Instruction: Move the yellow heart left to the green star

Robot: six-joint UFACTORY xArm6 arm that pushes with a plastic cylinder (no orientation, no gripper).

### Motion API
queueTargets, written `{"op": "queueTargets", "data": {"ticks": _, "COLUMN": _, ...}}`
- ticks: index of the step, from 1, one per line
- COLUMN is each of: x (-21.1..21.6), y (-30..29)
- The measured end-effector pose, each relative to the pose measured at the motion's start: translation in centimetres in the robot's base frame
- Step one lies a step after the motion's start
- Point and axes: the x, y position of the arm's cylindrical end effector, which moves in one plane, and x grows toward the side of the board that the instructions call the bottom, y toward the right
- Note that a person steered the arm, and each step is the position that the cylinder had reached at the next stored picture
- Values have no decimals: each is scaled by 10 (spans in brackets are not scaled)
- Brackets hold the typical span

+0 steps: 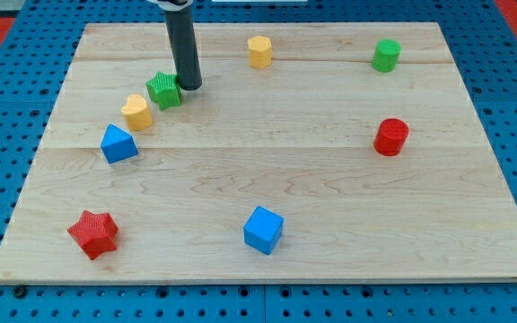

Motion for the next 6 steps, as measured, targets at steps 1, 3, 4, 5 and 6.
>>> {"op": "queueTargets", "data": {"ticks": 1, "x": 11, "y": 36}}
{"op": "queueTargets", "data": {"ticks": 3, "x": 59, "y": 37}}
{"op": "queueTargets", "data": {"ticks": 4, "x": 83, "y": -26}}
{"op": "queueTargets", "data": {"ticks": 5, "x": 85, "y": -54}}
{"op": "queueTargets", "data": {"ticks": 6, "x": 42, "y": -89}}
